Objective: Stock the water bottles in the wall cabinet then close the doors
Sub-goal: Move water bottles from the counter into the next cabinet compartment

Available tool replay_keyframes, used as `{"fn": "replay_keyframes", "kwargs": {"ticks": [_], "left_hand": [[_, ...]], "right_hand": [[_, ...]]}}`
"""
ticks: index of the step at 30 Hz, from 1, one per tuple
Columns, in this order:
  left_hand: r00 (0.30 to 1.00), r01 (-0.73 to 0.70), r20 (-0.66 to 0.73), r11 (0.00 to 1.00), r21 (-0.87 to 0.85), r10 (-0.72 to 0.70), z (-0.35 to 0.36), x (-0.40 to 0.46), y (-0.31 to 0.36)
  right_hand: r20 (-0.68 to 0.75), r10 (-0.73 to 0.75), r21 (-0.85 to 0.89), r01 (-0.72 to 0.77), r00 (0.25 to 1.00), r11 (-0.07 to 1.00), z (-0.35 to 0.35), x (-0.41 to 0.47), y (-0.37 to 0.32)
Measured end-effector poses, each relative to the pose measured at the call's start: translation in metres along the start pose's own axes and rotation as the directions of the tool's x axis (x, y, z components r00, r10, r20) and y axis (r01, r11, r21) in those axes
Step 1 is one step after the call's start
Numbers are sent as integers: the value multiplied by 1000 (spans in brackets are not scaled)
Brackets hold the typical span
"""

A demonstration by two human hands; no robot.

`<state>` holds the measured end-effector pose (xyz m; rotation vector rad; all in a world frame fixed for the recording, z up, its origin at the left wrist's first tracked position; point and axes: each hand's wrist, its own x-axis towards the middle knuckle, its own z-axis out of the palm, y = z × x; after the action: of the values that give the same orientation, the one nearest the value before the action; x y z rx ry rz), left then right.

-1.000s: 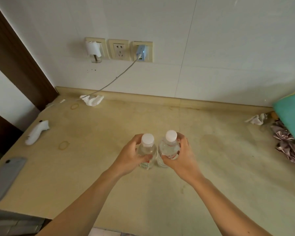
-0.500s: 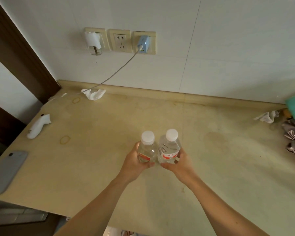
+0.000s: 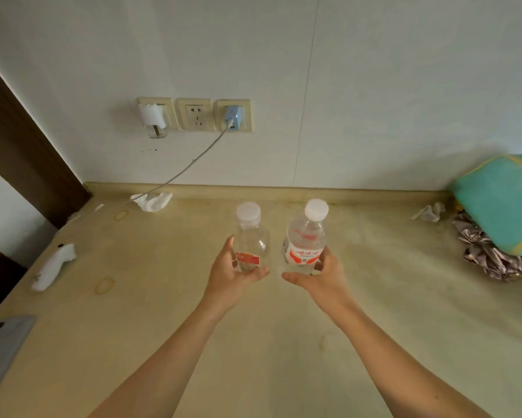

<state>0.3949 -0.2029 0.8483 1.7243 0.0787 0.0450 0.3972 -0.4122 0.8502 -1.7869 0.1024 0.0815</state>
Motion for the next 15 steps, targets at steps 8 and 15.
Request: {"fn": "replay_keyframes", "kwargs": {"ticks": [8,15], "left_hand": [[943,-326,67,945,-25,327,-2,30,162],[796,-603,44,797,-32,604,4,18,320]], "right_hand": [[-172,-282,-4,286,944,958,-53,-15,-141],[-328,-546,-96,548,771,831,-102,-49,-274]]}}
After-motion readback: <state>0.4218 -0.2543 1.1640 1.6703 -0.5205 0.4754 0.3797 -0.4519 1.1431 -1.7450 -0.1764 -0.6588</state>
